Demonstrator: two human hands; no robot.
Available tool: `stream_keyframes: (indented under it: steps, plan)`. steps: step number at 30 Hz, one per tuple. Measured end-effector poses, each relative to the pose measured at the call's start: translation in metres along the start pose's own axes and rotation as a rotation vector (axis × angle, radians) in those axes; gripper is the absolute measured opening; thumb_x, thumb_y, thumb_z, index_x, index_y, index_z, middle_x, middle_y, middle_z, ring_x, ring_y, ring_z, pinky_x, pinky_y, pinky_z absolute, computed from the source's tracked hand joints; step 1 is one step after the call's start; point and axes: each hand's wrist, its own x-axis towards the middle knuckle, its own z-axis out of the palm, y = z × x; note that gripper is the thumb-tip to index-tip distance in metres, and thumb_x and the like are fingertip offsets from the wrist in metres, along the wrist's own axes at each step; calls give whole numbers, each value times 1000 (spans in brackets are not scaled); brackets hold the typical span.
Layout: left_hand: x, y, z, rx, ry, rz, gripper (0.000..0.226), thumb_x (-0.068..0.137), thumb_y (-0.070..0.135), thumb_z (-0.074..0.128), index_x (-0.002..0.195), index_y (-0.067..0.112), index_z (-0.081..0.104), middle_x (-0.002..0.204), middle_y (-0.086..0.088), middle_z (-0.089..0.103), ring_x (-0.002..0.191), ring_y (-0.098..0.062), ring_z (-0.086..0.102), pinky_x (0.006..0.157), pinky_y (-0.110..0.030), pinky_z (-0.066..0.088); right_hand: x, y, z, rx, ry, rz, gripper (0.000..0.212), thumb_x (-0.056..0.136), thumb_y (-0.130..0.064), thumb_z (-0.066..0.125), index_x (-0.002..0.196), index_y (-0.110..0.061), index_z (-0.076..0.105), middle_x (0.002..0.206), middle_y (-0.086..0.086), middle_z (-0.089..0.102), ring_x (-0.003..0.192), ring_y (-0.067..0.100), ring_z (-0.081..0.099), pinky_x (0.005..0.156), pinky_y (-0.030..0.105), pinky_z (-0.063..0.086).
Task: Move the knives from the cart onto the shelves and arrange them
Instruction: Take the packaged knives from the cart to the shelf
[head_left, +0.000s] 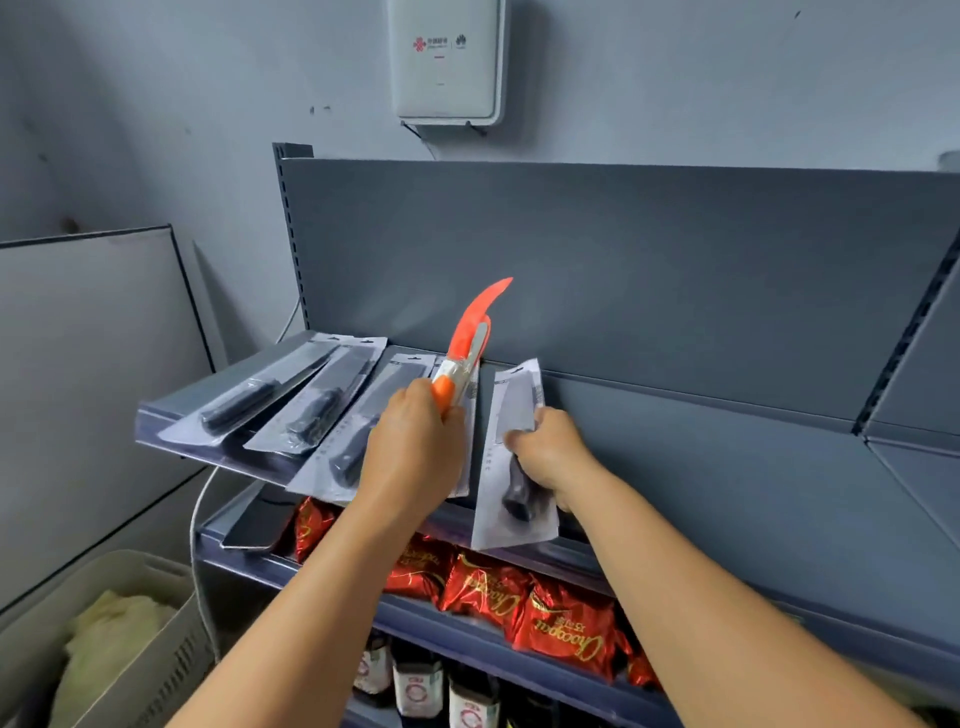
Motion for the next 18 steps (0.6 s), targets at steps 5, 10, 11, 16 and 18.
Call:
stream_keyframes:
  steps: [5,10,11,16,18]
  plan:
    - [19,-10,2,-28,-60,45,17,96,28,45,88,14,46,87,-7,56,72,-27,46,61,-33,31,2,-12,17,-194,81,84,51,95,-27,50,141,-6,40,144,18,36,121,36,49,92,31,42]
    - [24,-3,7,-84,-128,75,18,97,29,45,86,14,42,78,0,51,66,-22,44,58,-32,29,-4,-17,9,-245,191,-41,41,97,-38,38,125,-16,57,129,14,54,120,32,47,100,34,37]
    - [25,0,9,-104,-139,77,18,97,29,45,86,14,42,76,1,49,64,-21,44,56,-33,29,-7,-17,5,-121,224,-88,35,97,-38,37,113,-18,61,118,11,60,111,29,51,95,35,40]
    - [18,30,29,-185,-206,109,18,98,31,41,90,16,41,79,1,51,67,-22,46,55,-32,28,-29,-14,-18,341,209,-217,22,98,-31,42,98,-24,62,101,0,68,93,19,60,86,35,48]
    - [12,47,41,-226,-263,134,16,98,30,40,93,15,43,82,0,54,73,-23,47,60,-32,31,-33,-6,-32,386,189,-233,23,97,-28,45,106,-22,66,100,4,71,88,22,64,84,39,52]
